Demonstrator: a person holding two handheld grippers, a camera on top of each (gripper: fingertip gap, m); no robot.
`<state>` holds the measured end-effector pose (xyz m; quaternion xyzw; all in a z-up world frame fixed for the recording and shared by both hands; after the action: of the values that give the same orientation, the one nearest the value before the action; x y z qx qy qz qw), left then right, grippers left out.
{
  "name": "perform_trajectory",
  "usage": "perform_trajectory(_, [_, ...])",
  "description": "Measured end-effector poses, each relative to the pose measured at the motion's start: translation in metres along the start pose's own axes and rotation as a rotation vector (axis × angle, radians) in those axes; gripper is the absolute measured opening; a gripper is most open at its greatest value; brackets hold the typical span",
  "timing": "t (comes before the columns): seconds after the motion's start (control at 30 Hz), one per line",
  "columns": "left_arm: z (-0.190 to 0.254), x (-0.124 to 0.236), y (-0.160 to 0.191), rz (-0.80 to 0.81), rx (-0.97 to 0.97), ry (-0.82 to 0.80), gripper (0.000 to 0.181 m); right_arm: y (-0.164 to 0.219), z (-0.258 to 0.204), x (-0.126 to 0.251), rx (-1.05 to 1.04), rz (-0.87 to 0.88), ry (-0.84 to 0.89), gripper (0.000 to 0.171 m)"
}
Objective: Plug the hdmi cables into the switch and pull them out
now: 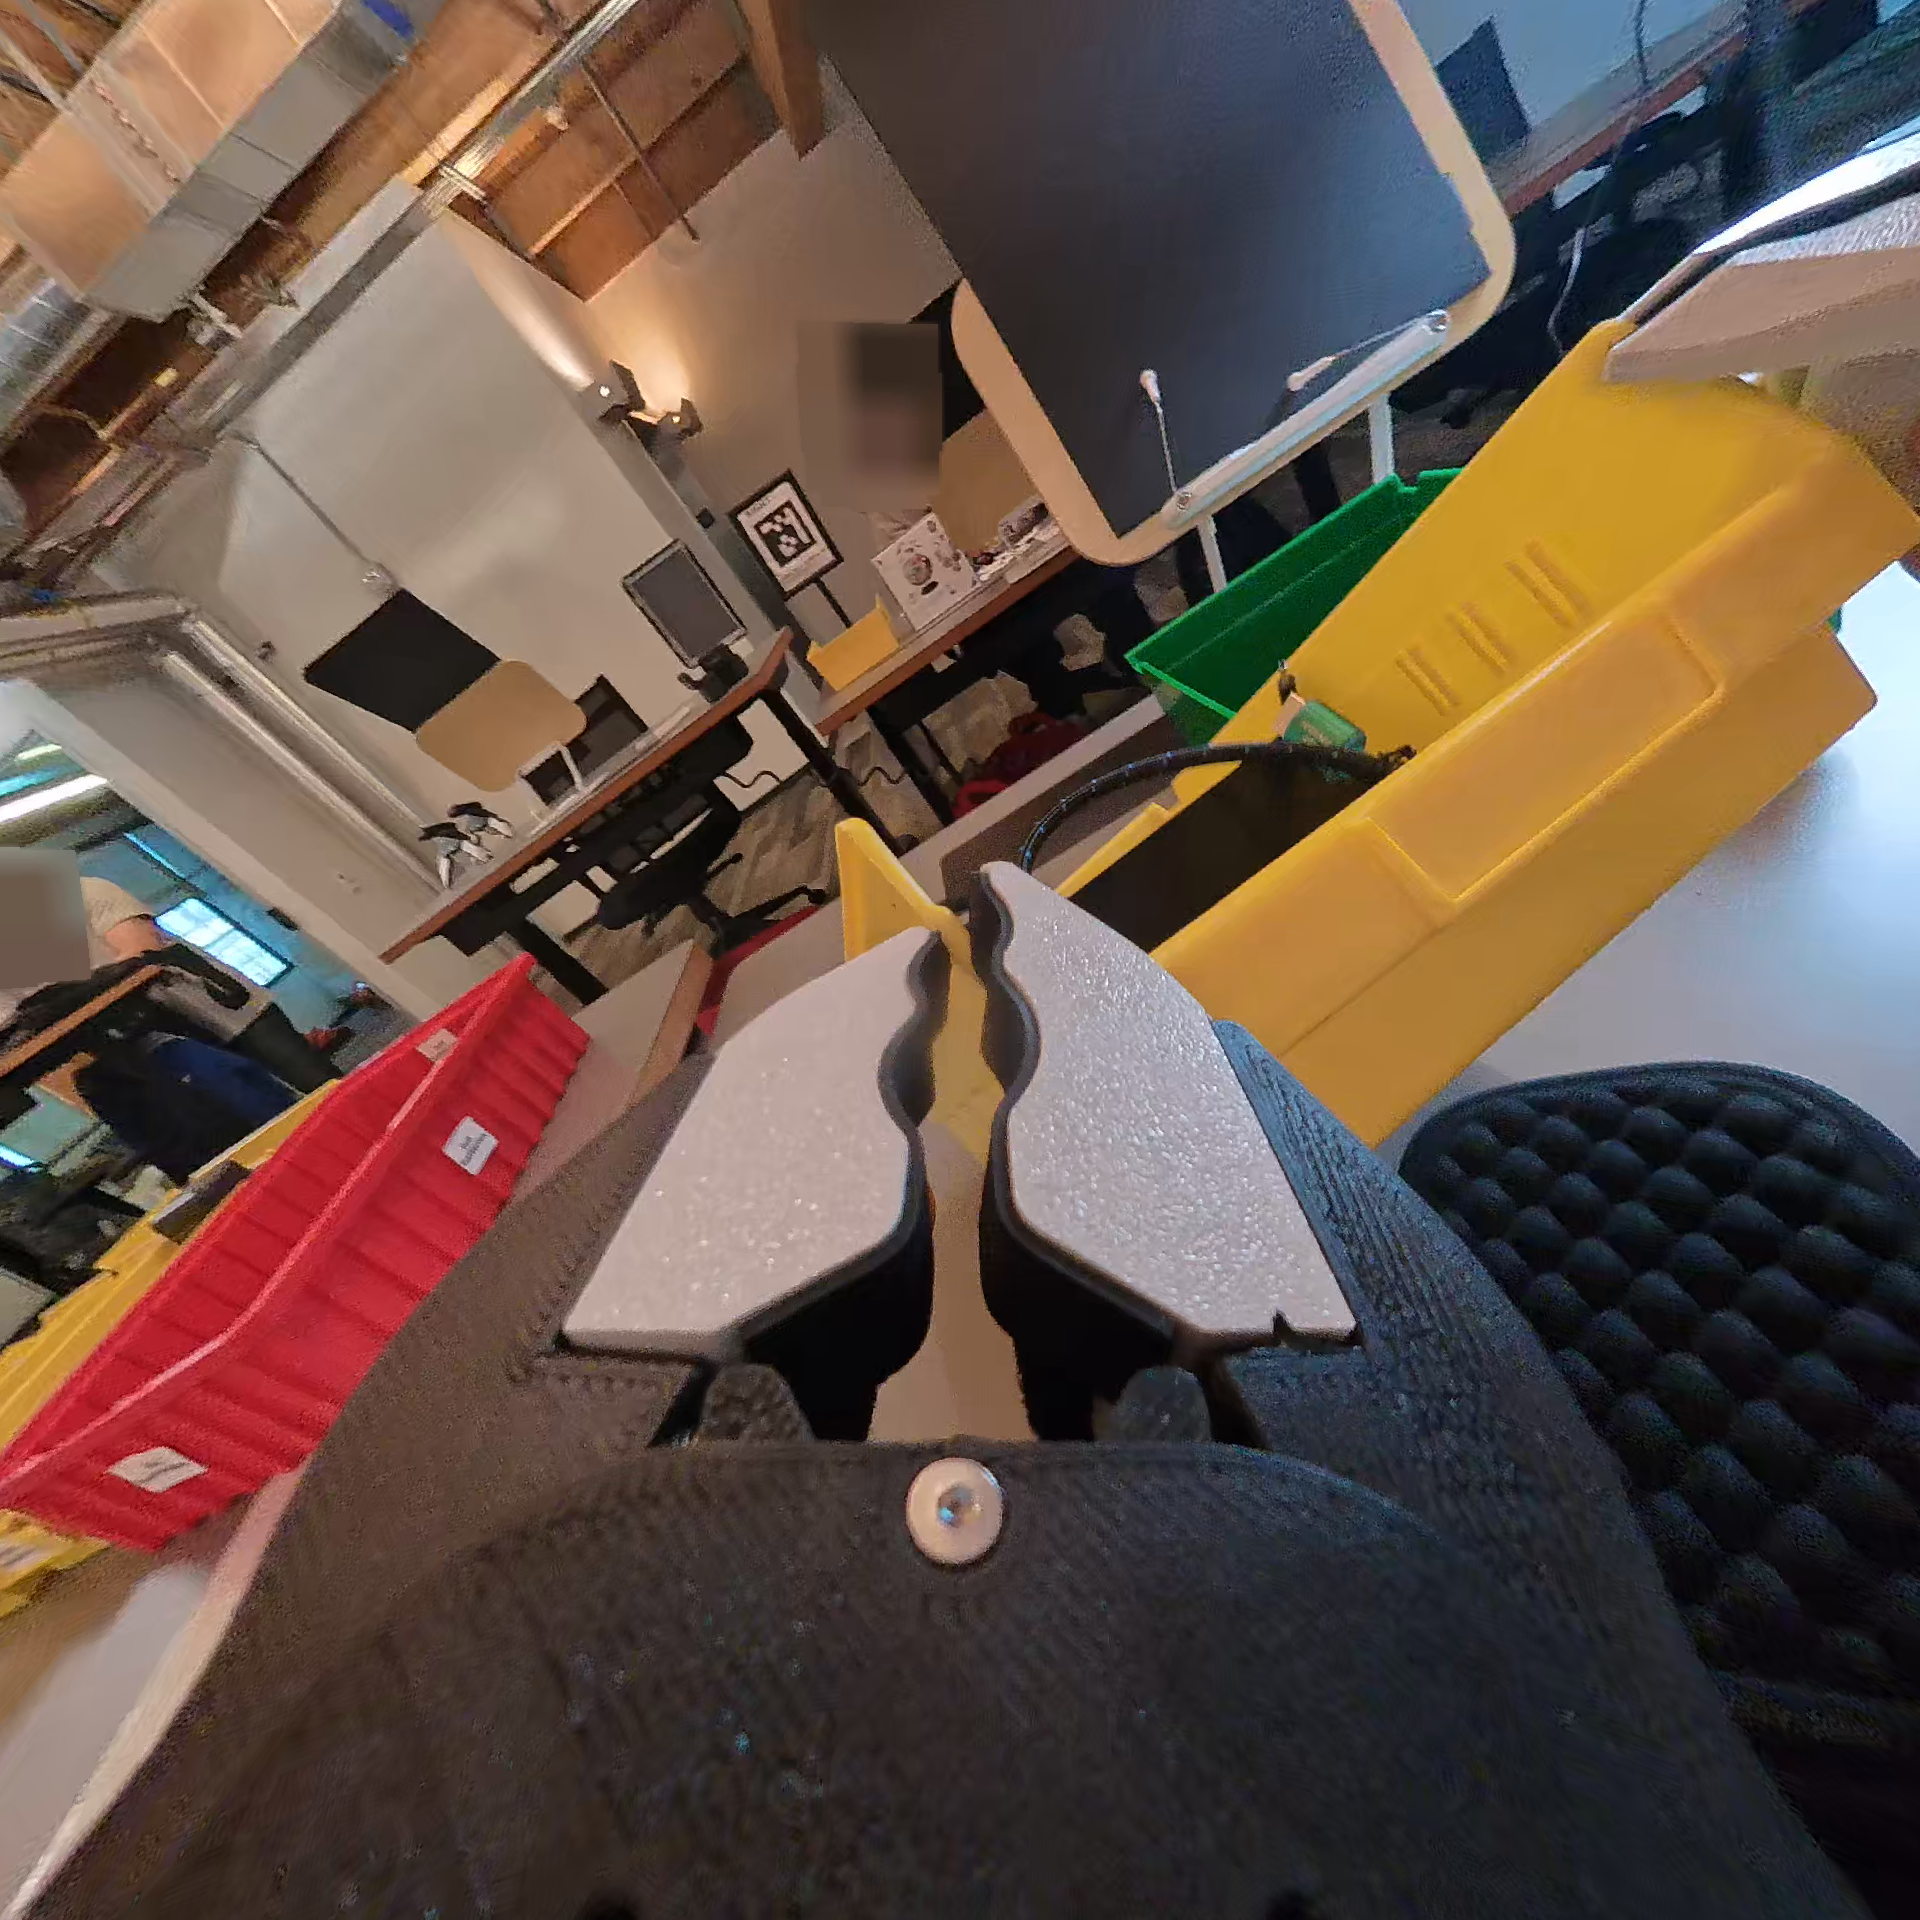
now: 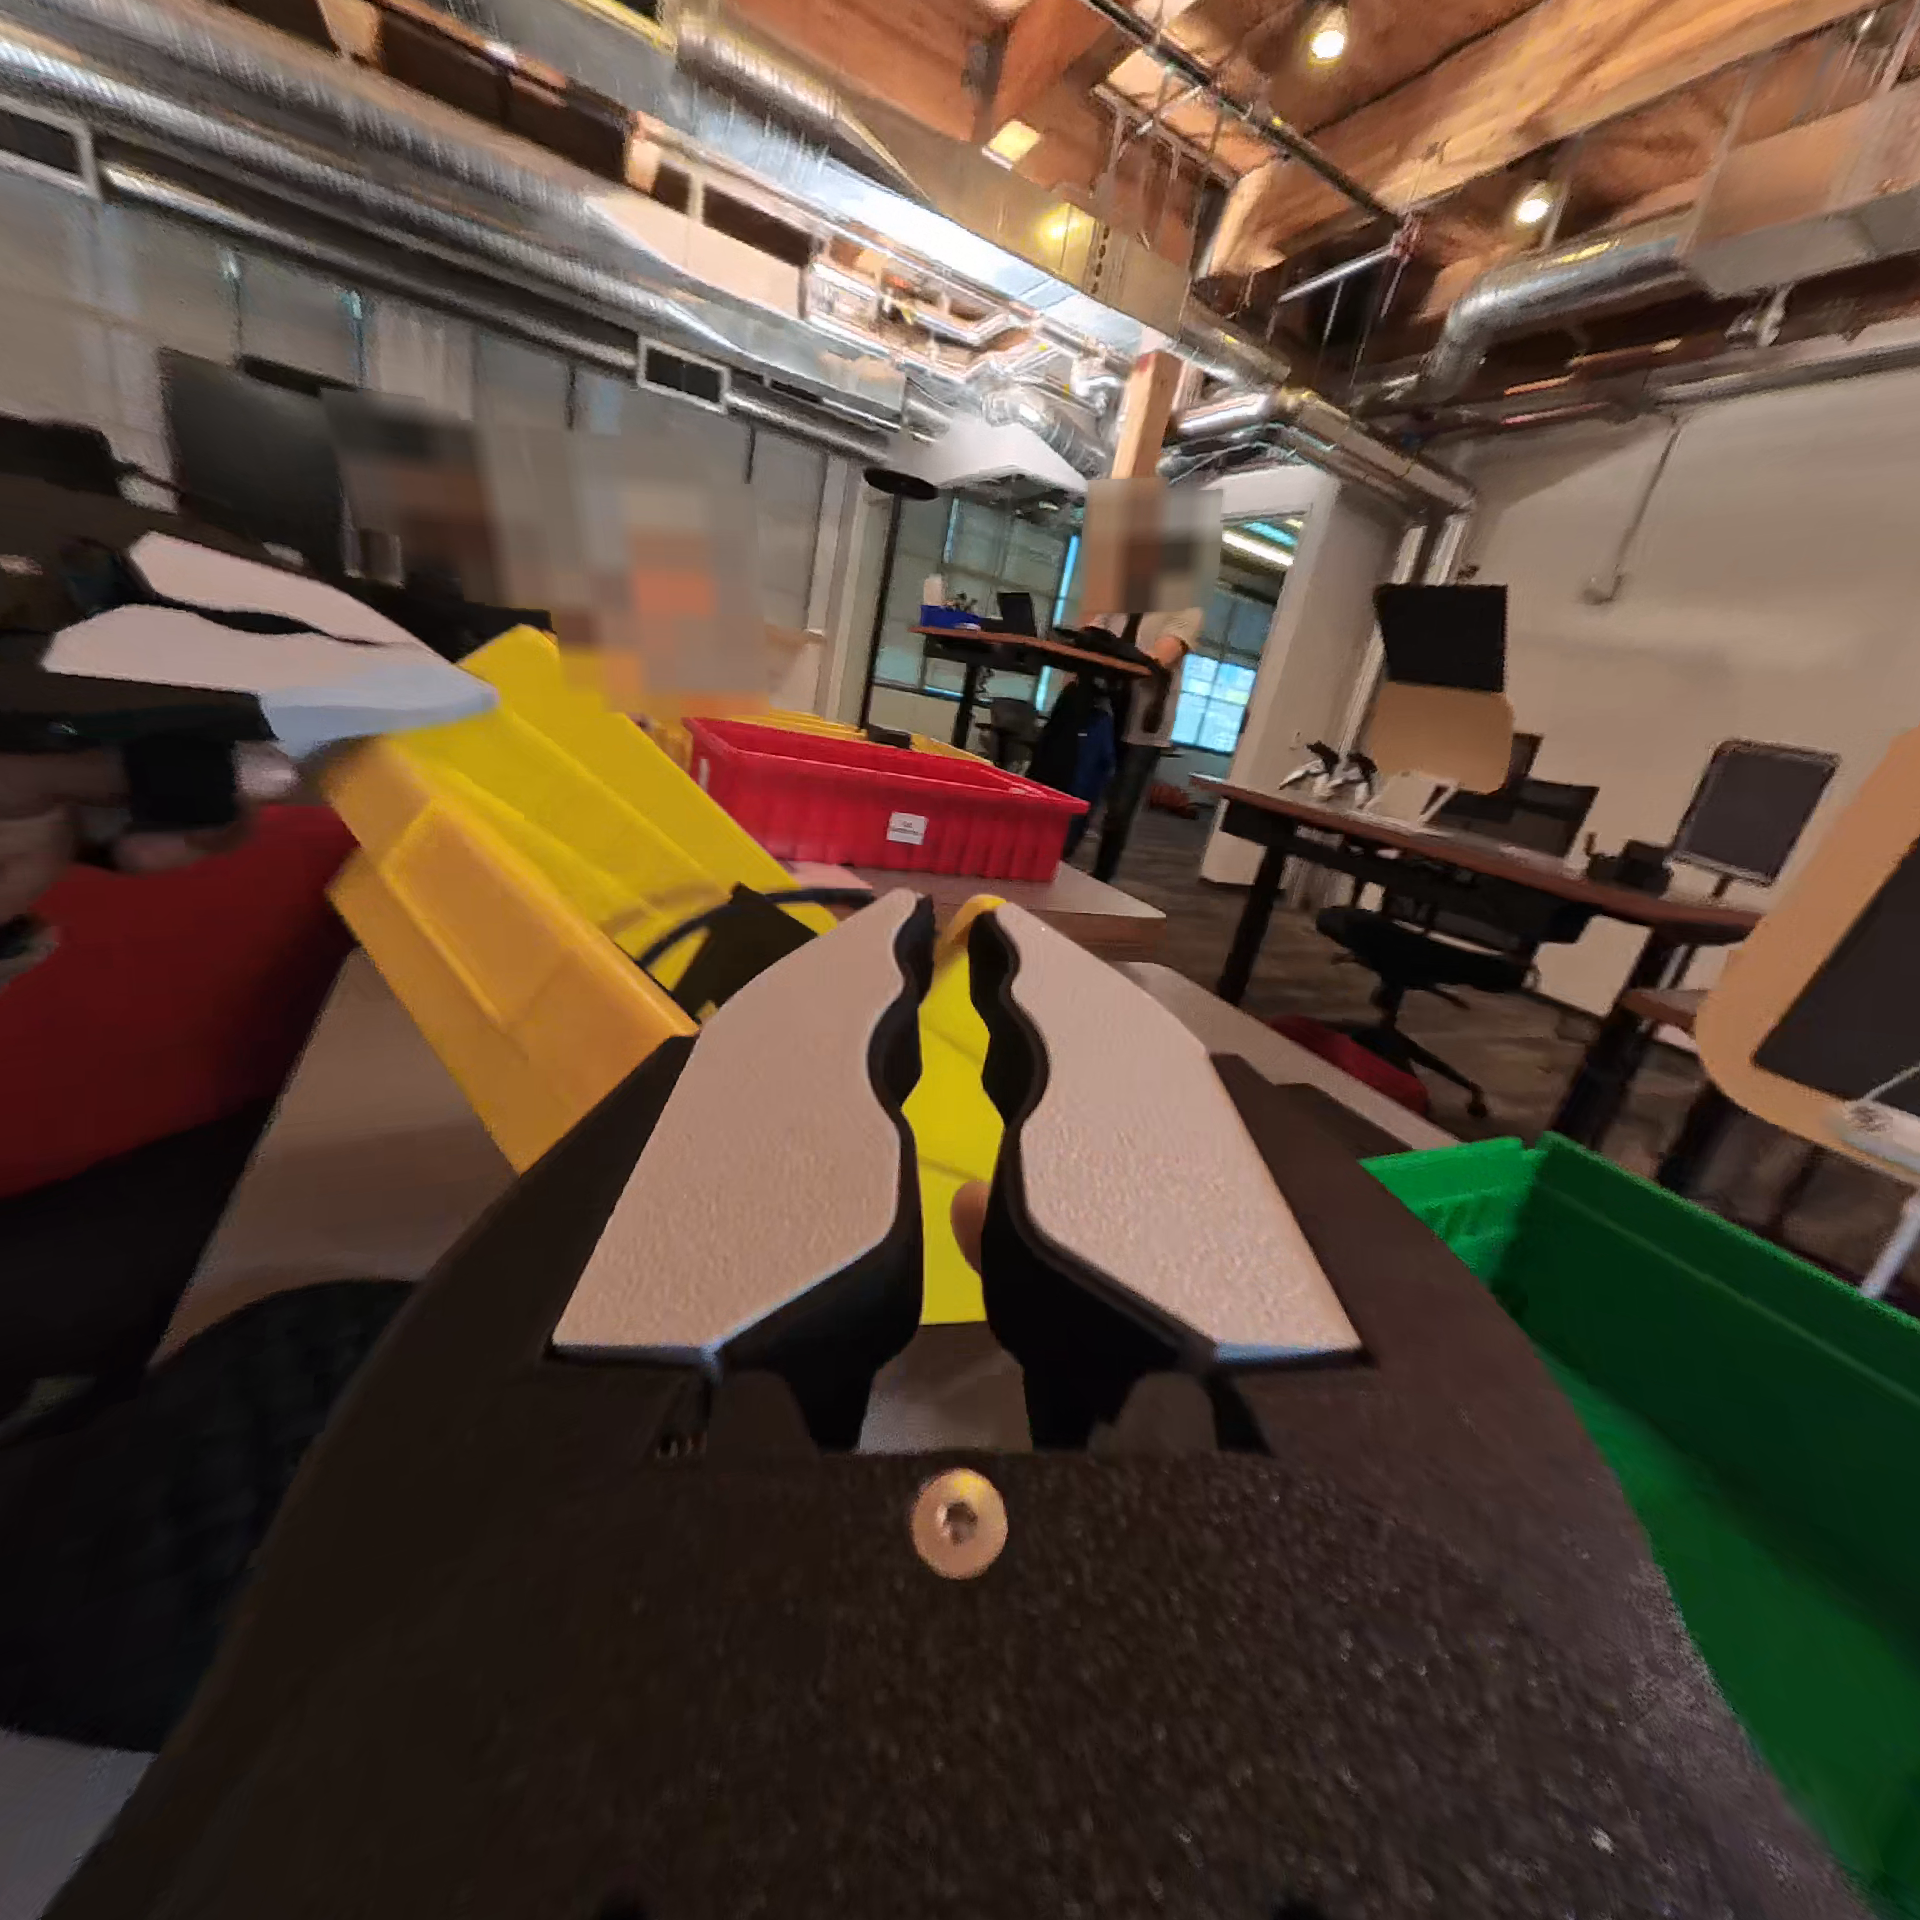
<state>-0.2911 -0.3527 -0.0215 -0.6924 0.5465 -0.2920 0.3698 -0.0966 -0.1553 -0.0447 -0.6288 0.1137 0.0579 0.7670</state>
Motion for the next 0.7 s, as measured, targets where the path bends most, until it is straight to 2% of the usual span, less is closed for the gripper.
perform_trajectory(0.03, [0.0,-0.001,0.005,0.015,0.017,0.0,0.006,0.002,0.0,-0.001,-0.016,-0.01,-0.008,0.006])
perform_trajectory(0.1, [0.0,-0.006,0.015,0.005,0.032,-0.003,0.006,0.009,-0.002,-0.002,0.014,-0.045,0.002,0.007])
perform_trajectory(0.2, [0.006,-0.022,0.034,-0.052,0.065,0.051,0.007,0.025,0.005,-0.002,-0.065,-0.115,0.013,0.007])
perform_trajectory(0.33, [0.02,-0.047,0.065,-0.129,0.109,0.079,0.008,0.051,0.015,-0.005,-0.093,-0.278,0.057,0.008])
perform_trajectory(0.43, [0.031,-0.068,0.094,-0.223,0.198,0.137,0.01,0.064,0.02,-0.004,-0.104,-0.356,0.038,0.025])
perform_trajectory(0.53, [0.037,-0.078,0.106,-0.234,0.213,0.146,0.019,0.062,0.027,0.005,-0.147,-0.349,-0.045,0.043])
perform_trajectory(0.7, [0.016,-0.071,0.088,-0.166,0.236,0.149,0.037,0.045,0.05,0.031,-0.431,-0.217,-0.246,0.057])
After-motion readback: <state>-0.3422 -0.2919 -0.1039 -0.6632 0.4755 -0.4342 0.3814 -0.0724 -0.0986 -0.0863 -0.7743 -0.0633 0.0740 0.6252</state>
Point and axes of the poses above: each gripper's, where its closed fingertips meet, x back along the fingers, y out of its underside, z = x × y across the jaws, the point moved 8 cm from there along x, back along the fingers, and after that the axes turned 1 degree about -x, right-handed, at the moved point
